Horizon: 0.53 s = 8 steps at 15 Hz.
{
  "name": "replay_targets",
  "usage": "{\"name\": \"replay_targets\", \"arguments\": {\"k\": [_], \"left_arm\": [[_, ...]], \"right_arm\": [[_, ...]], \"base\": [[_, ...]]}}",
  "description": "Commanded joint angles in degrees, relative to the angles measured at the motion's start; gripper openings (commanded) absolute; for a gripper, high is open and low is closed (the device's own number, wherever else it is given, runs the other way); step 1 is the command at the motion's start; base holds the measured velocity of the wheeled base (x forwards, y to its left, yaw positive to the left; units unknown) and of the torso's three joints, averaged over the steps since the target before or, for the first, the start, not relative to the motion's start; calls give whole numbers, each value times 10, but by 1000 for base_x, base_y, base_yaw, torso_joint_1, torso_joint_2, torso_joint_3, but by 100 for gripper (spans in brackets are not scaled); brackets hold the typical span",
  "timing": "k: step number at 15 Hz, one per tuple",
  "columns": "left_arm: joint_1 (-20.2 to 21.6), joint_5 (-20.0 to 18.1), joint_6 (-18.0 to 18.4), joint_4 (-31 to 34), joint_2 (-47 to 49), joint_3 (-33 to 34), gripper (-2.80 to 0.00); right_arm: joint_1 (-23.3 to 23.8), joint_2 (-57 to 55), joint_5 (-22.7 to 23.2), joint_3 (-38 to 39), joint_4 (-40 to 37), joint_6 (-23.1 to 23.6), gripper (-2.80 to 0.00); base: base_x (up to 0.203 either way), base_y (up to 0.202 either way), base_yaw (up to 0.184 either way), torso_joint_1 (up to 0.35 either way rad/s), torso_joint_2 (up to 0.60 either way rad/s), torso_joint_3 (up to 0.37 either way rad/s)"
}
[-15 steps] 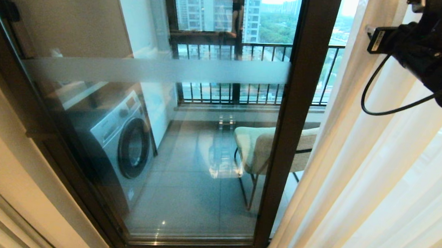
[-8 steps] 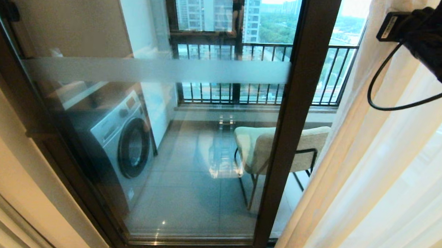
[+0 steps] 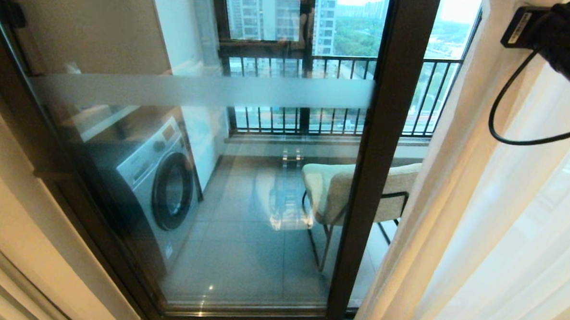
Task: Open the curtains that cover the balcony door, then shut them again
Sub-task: Pull the inner curtains open on both sides
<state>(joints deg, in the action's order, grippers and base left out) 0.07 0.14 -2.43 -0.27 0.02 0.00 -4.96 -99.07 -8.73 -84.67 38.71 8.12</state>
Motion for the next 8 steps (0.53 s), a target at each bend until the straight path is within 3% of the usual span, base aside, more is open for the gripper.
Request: {"name": "replay_targets", "arguments": {"k": [1, 8], "left_arm": [[0, 0, 0, -1, 0, 0, -280], [0, 0, 0, -1, 0, 0, -280]], "right_arm": [[-1, 21, -1, 15, 5, 0, -280], [-2, 47, 0, 60, 6, -9, -280]], "base": [[0, 0, 0, 0, 0, 0], [0, 0, 0, 0, 0, 0]]}}
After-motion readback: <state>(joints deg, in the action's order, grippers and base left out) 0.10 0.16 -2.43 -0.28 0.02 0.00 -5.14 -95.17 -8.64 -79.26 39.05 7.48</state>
